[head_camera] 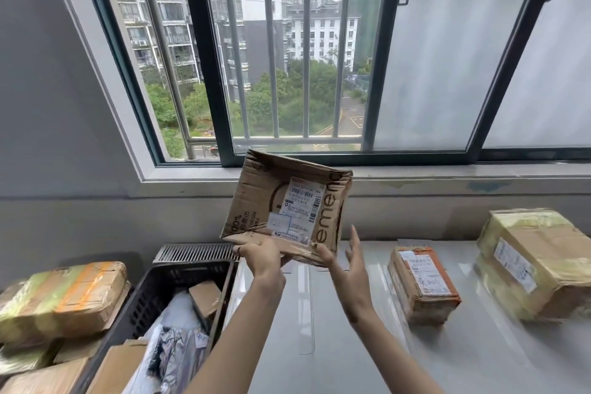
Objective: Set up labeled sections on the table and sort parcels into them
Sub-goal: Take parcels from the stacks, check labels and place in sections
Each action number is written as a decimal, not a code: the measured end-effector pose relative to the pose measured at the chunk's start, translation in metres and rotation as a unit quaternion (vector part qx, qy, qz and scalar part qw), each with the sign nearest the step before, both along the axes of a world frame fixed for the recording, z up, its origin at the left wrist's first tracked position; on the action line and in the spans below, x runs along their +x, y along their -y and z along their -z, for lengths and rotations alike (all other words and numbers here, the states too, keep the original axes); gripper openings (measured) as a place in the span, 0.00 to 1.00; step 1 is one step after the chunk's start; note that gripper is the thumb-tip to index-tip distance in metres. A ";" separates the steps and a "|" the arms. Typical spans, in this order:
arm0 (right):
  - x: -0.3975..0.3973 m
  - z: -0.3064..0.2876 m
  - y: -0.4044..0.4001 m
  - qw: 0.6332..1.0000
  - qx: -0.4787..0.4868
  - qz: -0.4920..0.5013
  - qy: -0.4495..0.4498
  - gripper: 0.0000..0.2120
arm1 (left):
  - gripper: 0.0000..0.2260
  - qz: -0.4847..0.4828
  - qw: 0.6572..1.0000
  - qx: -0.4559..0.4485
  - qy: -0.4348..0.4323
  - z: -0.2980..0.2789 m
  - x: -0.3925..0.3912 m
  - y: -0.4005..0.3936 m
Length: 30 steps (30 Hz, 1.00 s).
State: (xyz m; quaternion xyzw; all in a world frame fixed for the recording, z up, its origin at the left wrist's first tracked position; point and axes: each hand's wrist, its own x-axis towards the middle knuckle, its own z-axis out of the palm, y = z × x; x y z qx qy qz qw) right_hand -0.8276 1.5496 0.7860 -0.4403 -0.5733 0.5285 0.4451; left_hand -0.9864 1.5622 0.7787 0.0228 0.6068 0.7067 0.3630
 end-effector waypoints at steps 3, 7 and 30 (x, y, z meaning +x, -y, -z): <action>-0.013 0.006 -0.004 1.000 0.011 0.001 -0.022 0.32 | 0.25 0.018 1.000 -0.005 -0.006 0.001 0.013 -0.008; -0.008 0.004 -0.028 0.998 0.006 0.054 -0.044 0.21 | 0.26 0.016 0.998 0.041 0.033 -0.008 0.025 -0.007; 0.031 0.022 -0.053 0.998 0.039 0.054 0.010 0.20 | 0.24 0.197 0.948 0.094 -0.231 -0.001 -0.015 0.024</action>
